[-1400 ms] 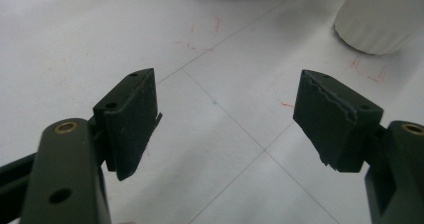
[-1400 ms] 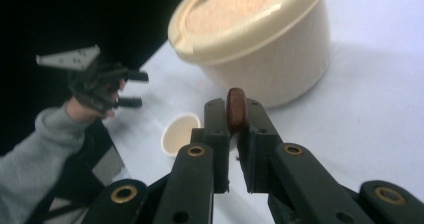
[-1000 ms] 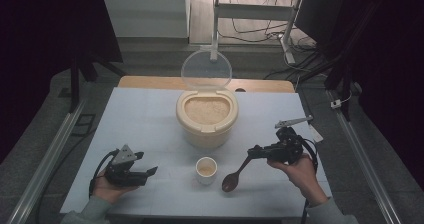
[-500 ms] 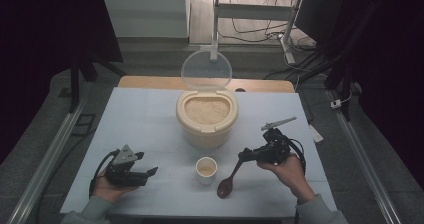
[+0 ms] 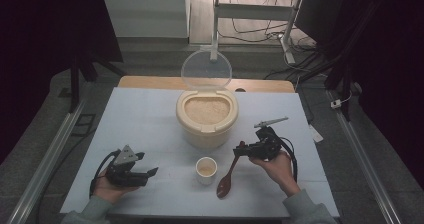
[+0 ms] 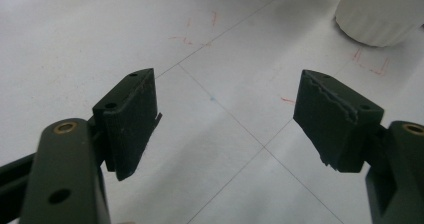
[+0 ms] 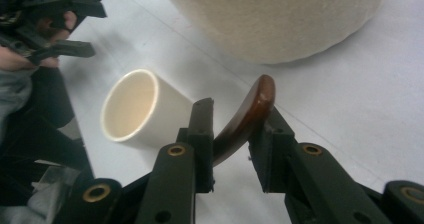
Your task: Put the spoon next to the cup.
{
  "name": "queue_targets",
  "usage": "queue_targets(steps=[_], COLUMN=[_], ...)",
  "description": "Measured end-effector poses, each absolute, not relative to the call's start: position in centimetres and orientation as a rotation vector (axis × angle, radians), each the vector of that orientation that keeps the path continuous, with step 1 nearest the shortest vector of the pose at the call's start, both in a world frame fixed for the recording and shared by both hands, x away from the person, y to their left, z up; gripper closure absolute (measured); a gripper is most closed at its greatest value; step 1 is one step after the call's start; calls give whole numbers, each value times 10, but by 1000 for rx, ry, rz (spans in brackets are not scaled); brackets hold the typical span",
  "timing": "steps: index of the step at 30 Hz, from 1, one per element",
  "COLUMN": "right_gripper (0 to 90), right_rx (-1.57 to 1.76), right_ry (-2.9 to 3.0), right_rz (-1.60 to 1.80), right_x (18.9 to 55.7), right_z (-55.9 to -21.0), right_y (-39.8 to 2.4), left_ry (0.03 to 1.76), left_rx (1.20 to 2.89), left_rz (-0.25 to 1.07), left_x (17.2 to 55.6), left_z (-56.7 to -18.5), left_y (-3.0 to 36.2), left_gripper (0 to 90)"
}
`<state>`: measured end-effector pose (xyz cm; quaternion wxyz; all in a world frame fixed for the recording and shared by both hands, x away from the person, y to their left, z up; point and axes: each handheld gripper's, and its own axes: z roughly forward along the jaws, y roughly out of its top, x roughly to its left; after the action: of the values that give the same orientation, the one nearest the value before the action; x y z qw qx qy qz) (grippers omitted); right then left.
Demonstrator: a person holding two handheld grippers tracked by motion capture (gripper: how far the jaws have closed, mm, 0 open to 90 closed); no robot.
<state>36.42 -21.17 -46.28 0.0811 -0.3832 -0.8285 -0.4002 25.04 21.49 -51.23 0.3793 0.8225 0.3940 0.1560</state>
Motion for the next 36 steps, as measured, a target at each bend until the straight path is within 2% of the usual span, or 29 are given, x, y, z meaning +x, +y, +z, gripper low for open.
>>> queue_targets(steps=[16,36], right_gripper=[559,415], right_rx=[-1231,-1306], right_ry=[-2622,-2825], right_rz=[-1128,-1065], right_x=[377,375], right_z=[-499,-515], right_y=[-194,-180], left_ry=[1003,1003], left_rx=[2108,2109], left_rz=[398,399], left_x=[251,251], left_z=[-513,-513], left_y=[215,215], left_gripper=[250,250])
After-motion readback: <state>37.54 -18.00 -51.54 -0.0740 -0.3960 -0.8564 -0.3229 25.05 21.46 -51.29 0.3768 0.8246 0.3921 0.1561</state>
